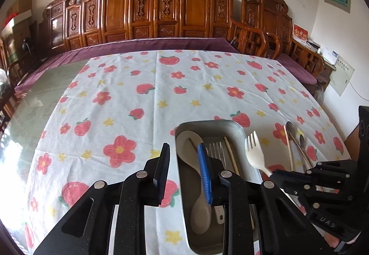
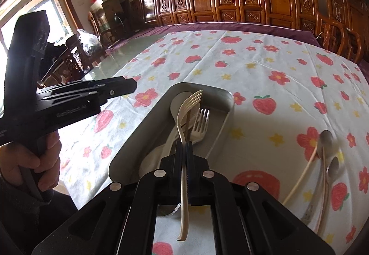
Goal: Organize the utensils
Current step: 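Lower the white plastic fork into the tray and open the right tool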
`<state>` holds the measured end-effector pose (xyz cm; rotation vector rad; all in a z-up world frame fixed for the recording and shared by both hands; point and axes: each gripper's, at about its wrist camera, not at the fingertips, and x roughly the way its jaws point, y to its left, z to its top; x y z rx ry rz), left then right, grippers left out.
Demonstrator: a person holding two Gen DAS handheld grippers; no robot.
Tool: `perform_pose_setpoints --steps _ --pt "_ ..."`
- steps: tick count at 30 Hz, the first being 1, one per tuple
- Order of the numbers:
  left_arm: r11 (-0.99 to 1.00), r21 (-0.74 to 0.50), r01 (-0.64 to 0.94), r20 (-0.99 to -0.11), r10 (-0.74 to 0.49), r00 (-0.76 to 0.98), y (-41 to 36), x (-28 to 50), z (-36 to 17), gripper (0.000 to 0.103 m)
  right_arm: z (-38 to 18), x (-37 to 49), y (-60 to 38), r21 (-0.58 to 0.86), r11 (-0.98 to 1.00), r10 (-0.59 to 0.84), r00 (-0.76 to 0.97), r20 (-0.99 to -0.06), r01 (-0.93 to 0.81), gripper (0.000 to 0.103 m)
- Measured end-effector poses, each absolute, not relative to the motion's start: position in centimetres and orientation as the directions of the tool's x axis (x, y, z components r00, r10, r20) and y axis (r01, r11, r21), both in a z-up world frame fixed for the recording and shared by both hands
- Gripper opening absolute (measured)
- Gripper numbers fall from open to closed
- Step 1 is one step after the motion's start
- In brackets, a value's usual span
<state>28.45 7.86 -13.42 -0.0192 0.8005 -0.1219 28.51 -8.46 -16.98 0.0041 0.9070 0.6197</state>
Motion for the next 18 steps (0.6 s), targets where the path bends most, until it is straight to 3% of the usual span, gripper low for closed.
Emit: perform_pose_setpoints --steps 5,18 --pt "0.994 -0.083 0.078 -0.709 -0.114 0.696 9.6 28.3 -12.9 0.029 -17.9 29.7 -6.9 0.288 0.836 0.502 0.437 -0.747 -0.468 0.004" --pt "0.994 -0.101 0.049 -0.698 -0.106 0.708 11.4 28.0 -12.5 0.032 -20.0 32.4 -4.3 0.314 0.853 0.487 0.418 -0.767 -0.417 0.007"
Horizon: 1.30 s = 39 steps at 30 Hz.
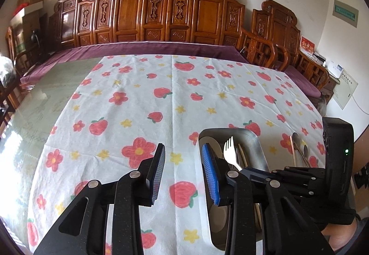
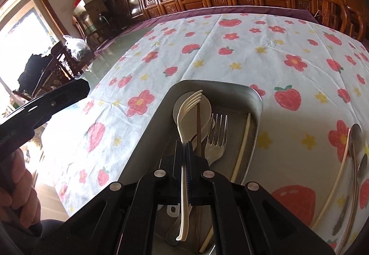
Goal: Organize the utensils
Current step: 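Lower the white plastic fork into the tray and open the right tool, then grasp a wooden chopstick on the cloth with the right tool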
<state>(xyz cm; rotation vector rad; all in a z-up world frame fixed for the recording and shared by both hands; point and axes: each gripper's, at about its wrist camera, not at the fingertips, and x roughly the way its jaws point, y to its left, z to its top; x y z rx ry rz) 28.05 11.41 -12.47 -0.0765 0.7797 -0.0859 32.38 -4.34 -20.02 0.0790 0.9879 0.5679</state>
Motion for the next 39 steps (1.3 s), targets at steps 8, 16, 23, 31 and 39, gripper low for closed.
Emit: perform_pose_setpoints --steps 8,16,23,31,39 --pt "0.992 -0.1 0.082 -0.704 -0.128 0.699 9.8 28.1 -12.7 0.032 -19.1 31.7 -6.3 0.304 0.836 0.509 0.439 -0.741 -0.456 0.008" --pt "0.984 -0.107 0.144 -0.704 -0.177 0.688 6.1 28.3 -12.8 0.032 -16.2 28.7 -13.7 0.154 0.882 0.403 0.544 -0.736 -0.446 0.008" --pt "0.972 -0.088 0.217 -0.709 -0.214 0.672 1.8 28.2 -13.0 0.032 -17.3 27.4 -20.8 -0.001 0.923 0.246 0.594 -0.766 -0.384 0.008" --pt "0.965 -0.061 0.256 -0.724 -0.219 0.655 -1.9 28.1 -13.4 0.036 -21.1 27.8 -24.8 -0.042 0.946 0.154 0.557 -0.816 -0.323 0.009" --pt "0.952 -0.03 0.305 -0.745 -0.225 0.628 -5.1 27.6 -14.5 0.036 -23.8 28.6 -26.3 -0.022 0.959 0.134 0.521 -0.843 -0.283 0.009"
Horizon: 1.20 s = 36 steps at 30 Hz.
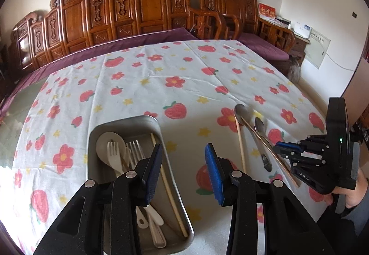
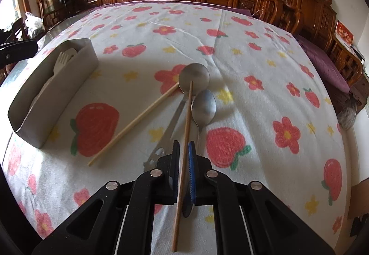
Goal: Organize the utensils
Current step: 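Grasp a wooden chopstick on the cloth with the right tool, then grasp a second wooden chopstick with the left tool while the right tool holds its chopstick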
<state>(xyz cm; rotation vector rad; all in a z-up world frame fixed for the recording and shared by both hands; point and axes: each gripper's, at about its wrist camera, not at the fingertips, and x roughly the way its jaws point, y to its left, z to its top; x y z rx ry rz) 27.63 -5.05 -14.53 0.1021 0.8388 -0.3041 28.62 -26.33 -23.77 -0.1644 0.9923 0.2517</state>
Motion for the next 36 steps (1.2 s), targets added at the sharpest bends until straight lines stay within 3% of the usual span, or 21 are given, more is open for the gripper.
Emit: perform_pose_setpoints --steps 23,32,36 --pt "0.934 -0.02 0.357 -0.796 -0.231 0.56 -9.5 27.4 -17.9 0.037 -24.9 28.5 -26.6 0.018 0.952 0.176 0.497 -0.85 -0.306 0.007" --pt "0.929 -0.014 0.369 -0.802 -0.231 0.551 -11.3 27.2 -18.9 0.037 -22.7 28.1 -27.5 0.126 0.951 0.265 0.538 -0.8 -0.282 0.006" --pt "0.925 -0.002 0.379 -0.806 -0.226 0.547 -12.3 27.0 -19.4 0.037 -22.2 28.2 -27.7 0.094 0.958 0.236 0.564 -0.791 -0.269 0.006"
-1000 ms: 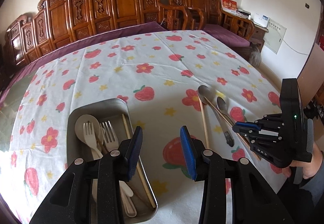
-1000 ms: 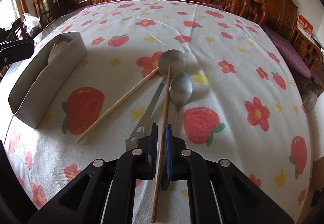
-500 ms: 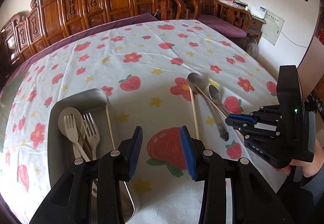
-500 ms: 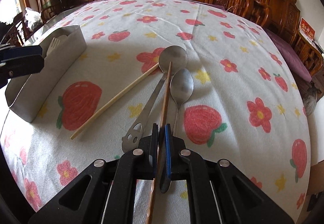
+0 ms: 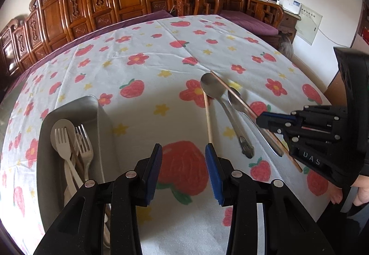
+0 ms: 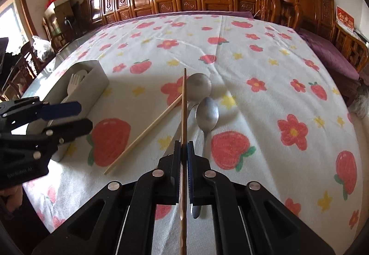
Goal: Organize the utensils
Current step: 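Grasp a second wooden chopstick with the left tool while the right tool holds its chopstick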
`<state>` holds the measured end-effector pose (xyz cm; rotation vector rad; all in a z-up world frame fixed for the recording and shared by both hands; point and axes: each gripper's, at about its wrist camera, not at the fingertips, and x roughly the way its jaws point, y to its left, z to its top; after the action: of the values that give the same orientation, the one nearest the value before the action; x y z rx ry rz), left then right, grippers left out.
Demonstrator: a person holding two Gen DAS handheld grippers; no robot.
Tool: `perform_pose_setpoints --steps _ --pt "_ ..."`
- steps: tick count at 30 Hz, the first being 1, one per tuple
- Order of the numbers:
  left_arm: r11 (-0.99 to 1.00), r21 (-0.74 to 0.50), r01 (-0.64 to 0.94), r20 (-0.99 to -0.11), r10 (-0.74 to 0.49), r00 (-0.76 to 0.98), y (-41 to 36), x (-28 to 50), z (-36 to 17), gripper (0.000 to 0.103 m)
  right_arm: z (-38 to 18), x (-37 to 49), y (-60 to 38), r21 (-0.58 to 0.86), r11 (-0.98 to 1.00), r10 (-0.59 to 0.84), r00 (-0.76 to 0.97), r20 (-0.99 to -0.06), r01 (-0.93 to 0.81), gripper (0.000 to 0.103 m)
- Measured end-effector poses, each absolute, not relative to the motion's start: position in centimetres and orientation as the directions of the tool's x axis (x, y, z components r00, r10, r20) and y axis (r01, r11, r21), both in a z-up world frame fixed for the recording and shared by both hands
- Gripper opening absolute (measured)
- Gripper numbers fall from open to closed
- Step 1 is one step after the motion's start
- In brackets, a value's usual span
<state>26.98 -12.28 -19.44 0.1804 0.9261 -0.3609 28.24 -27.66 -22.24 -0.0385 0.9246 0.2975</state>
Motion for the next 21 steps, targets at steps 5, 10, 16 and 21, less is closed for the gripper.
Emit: perform_pose_setpoints --steps 5,10,16,21 --pt "0.922 0.013 0.388 -0.824 -0.21 0.526 -13.7 27.3 -20.9 0.037 -22.0 28.5 -28.1 0.08 0.966 0.214 0.581 -0.785 -0.248 0.006" --pt "0.919 0.021 0.393 -0.844 -0.194 0.5 -14.9 27.8 -22.5 0.036 -22.0 28.4 -28.4 0.053 0.97 0.189 0.593 -0.782 -0.239 0.006" --pt "0.908 0.044 0.416 -0.847 -0.187 0.498 -16.0 27.7 -23.4 0.037 -22.1 28.5 -28.7 0.049 0.972 0.18 0.594 -0.784 -0.23 0.006" --pt "0.909 0.041 0.414 -0.852 -0.185 0.49 -16.1 28.3 -24.3 0.017 -22.3 28.5 -28.7 0.045 0.972 0.176 0.59 -0.788 -0.231 0.006"
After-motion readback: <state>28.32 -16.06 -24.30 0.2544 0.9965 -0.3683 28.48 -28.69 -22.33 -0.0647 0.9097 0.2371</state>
